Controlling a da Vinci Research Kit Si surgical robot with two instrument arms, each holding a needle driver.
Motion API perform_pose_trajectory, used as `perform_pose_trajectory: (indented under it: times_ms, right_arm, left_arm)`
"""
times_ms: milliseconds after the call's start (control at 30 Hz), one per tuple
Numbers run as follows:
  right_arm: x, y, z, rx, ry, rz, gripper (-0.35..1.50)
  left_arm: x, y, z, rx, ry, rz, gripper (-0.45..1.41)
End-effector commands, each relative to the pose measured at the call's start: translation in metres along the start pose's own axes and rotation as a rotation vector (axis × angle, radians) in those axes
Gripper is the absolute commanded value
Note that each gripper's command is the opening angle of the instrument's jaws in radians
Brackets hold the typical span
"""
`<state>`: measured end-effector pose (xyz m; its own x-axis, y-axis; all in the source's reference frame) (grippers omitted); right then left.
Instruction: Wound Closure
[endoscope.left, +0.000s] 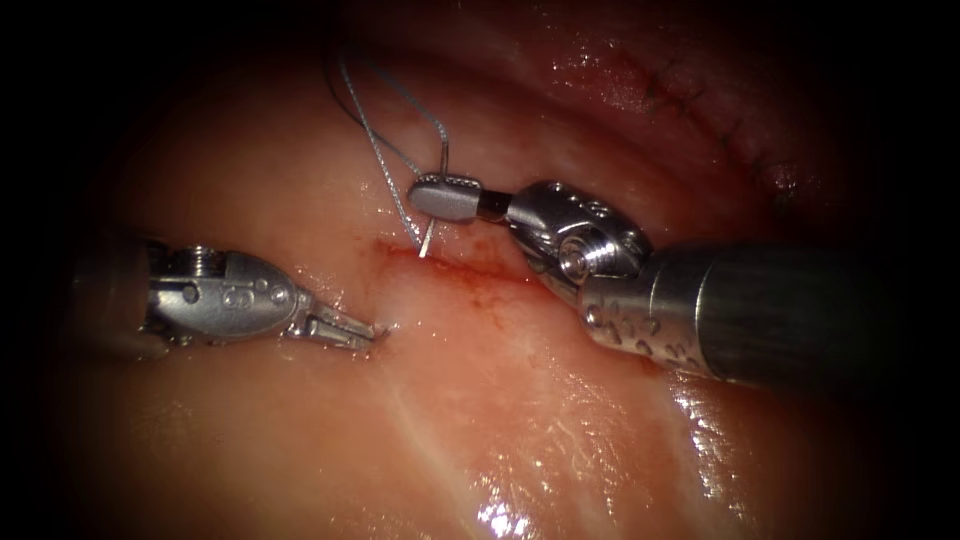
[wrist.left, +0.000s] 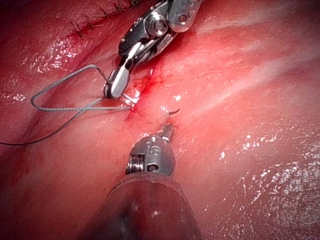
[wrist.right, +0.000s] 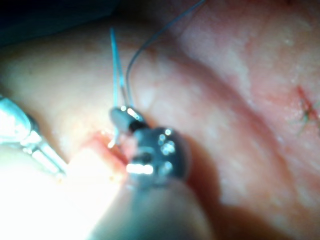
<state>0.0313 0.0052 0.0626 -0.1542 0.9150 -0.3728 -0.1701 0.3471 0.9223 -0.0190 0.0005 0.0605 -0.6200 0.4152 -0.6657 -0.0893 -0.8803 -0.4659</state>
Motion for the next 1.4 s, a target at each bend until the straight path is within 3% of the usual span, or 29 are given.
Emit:
perform_pose_trajectory:
  times_ms: [33, 233, 600, 667, 733, 800, 833, 933, 1300, 1367, 1400]
  right_arm:
    - [-0.0006, 0.0001, 0.0007, 0.003, -0.002, 0.008, -0.35]
    - [-0.0013, -0.001, 0.0008, 0.017, -0.02, 0.173, -0.35]
    - [-0.0023, -0.0022, 0.0013, 0.045, -0.03, 0.201, -0.32]
    - [-0.002, -0.0019, 0.0013, 0.043, -0.019, 0.119, 0.49]
    - [-0.0016, -0.0014, 0.0014, 0.02, 0.0, 0.027, 0.96]
    - [-0.0011, -0.0009, 0.0014, 0.002, 0.011, -0.054, 1.18]
    - [-0.0011, -0.0009, 0.0014, 0.002, 0.011, -0.054, 1.18]
    - [0.0003, 0.0005, 0.0014, -0.065, 0.034, -0.284, 1.33]
    - [0.0025, -0.0005, 0.0026, -0.113, 0.026, -0.42, 1.25]
    - [0.0025, -0.0006, 0.0026, -0.115, 0.02, -0.42, 0.98]
    - [0.0025, -0.0006, 0.0025, -0.114, 0.017, -0.421, 0.64]
  left_arm:
    - [-0.0004, 0.0003, 0.0009, -0.003, 0.001, -0.003, -0.35]
    - [-0.0004, 0.0003, 0.0009, -0.004, 0.001, 0.003, -0.35]
    - [-0.0003, 0.0003, 0.0009, -0.004, 0.001, 0.003, -0.37]
    - [-0.0003, 0.0003, 0.0009, -0.004, 0.001, 0.002, -0.37]
    - [-0.0003, 0.0003, 0.0009, -0.006, 0.002, 0.002, -0.37]
    - [-0.0003, 0.0003, 0.0009, -0.006, 0.002, 0.002, -0.37]
    - [-0.0003, 0.0003, 0.0009, -0.006, 0.002, 0.002, -0.37]
    - [-0.0003, 0.0003, 0.0009, -0.006, 0.002, 0.008, -0.37]
    - [-0.0004, 0.0004, 0.001, -0.008, 0.003, 0.009, -0.38]
    - [-0.0004, 0.0004, 0.0009, -0.008, 0.003, 0.01, -0.38]
    - [-0.0004, 0.0004, 0.0009, -0.009, 0.003, 0.01, -0.38]
